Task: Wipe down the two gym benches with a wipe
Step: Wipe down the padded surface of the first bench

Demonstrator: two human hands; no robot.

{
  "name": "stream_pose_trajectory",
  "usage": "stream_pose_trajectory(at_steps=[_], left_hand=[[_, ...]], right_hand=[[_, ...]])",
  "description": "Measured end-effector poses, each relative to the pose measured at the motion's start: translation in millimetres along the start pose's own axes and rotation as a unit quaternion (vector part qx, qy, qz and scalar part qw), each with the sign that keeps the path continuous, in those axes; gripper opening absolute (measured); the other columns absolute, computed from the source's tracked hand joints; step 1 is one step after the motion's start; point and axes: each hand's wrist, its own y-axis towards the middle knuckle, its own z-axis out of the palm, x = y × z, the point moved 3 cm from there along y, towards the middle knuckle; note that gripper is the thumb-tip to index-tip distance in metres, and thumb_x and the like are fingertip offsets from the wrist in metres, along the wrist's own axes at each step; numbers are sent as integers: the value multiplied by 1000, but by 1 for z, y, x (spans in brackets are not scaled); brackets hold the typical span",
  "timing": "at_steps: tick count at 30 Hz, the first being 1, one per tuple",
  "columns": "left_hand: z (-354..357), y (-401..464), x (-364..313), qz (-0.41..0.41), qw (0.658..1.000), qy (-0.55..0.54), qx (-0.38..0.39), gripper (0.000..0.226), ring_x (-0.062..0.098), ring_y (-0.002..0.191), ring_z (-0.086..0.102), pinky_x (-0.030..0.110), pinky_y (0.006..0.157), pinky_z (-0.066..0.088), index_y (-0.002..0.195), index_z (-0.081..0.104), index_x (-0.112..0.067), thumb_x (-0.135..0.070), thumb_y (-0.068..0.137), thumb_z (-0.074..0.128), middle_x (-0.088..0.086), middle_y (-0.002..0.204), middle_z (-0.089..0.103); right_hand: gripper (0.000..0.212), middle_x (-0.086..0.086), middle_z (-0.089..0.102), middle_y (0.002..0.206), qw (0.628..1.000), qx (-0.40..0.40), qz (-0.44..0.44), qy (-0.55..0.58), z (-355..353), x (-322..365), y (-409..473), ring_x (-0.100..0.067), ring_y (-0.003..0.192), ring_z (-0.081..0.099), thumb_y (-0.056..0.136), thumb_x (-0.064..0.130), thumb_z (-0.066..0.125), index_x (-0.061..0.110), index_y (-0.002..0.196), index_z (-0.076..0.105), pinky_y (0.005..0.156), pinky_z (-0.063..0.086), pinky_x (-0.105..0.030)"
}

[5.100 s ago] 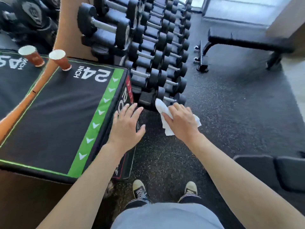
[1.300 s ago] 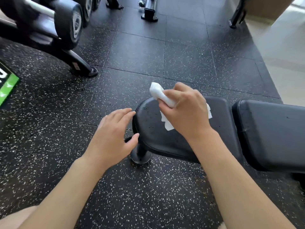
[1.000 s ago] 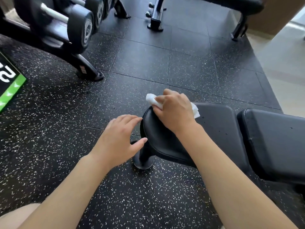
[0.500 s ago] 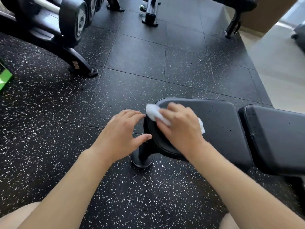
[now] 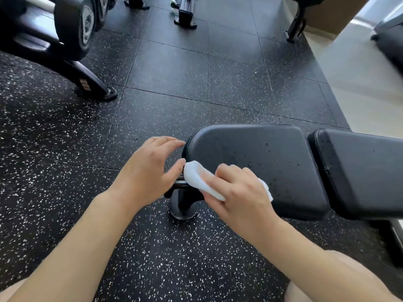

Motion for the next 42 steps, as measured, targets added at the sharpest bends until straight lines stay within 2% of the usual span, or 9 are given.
stream_pose_trajectory(at_steps=[2, 6, 10, 14, 18, 21, 29, 36, 42], left_hand=[[6, 2, -4, 1, 1000, -8, 0, 45, 14, 140, 43, 11, 115, 19, 147, 58, -15, -26, 103, 58, -2, 147, 58], [13, 6, -10, 5, 1000, -14, 7, 51, 20, 140, 46, 30, 121, 32, 149, 55, -14, -31, 101, 58, 0, 149, 56], [17, 4, -14, 1, 1000, -16, 13, 55, 19, 139, 47, 31, 121, 33, 150, 52, -13, -37, 100, 57, -1, 150, 53], [16, 2, -11, 3, 1000, -10, 14, 54, 18, 137, 49, 30, 118, 35, 150, 53, -16, -37, 100, 58, -4, 148, 55], [17, 6, -15, 20, 1000, -18, -2, 52, 16, 139, 48, 27, 119, 34, 148, 55, -17, -34, 99, 57, -4, 149, 54], [23, 12, -21, 31, 999, -19, -18, 50, 18, 140, 48, 26, 122, 32, 147, 56, -12, -33, 102, 56, 0, 150, 53], [38, 16, -27, 53, 999, -8, -6, 58, 19, 146, 40, 23, 125, 23, 148, 56, -16, -45, 98, 51, -1, 158, 44], [36, 22, -25, 50, 995, -38, -74, 38, 18, 130, 55, 28, 113, 40, 129, 62, -13, -27, 95, 53, -2, 139, 56], [36, 22, -24, 66, 995, -30, -62, 35, 16, 131, 52, 18, 116, 32, 127, 64, -15, -29, 96, 57, -4, 141, 55]], right_hand=[[20, 1, 54, 82, 1000, -16, 2, 8, 1, -11, 15, -23, 71, 51, 97, 35, 63, 19, 100, 75, 64, 42, -42], [25, -4, 56, 84, 992, -53, 110, 10, 0, -53, 71, -31, 81, 61, 99, 37, 63, 16, 96, 77, 75, 47, -45], [37, 1, 52, 88, 977, -31, 210, 5, 1, -93, 114, -30, 91, 62, 102, 44, 53, 15, 90, 73, 77, 39, -35], [25, -5, 59, 90, 985, -48, 165, 9, 0, -57, 76, -33, 86, 62, 99, 35, 61, 14, 94, 73, 75, 41, -39], [23, -1, 52, 75, 994, -59, 81, 41, -2, -18, 23, -26, 66, 54, 94, 35, 62, 15, 87, 71, 60, 45, -41], [21, -1, 54, 76, 993, -79, 84, 28, -1, -36, 37, -27, 70, 57, 94, 36, 68, 17, 88, 76, 65, 46, -43], [35, -2, 56, 87, 944, -100, 314, -25, -16, -144, 59, -33, 89, 61, 100, 43, 55, 15, 87, 72, 70, 31, -35], [21, -3, 62, 84, 993, -72, 85, 30, 6, -38, 70, -31, 81, 63, 92, 34, 61, 17, 92, 72, 69, 45, -42], [35, 0, 54, 84, 956, -101, 273, -11, -18, -144, 46, -31, 83, 61, 101, 46, 58, 16, 89, 73, 69, 36, -37]])
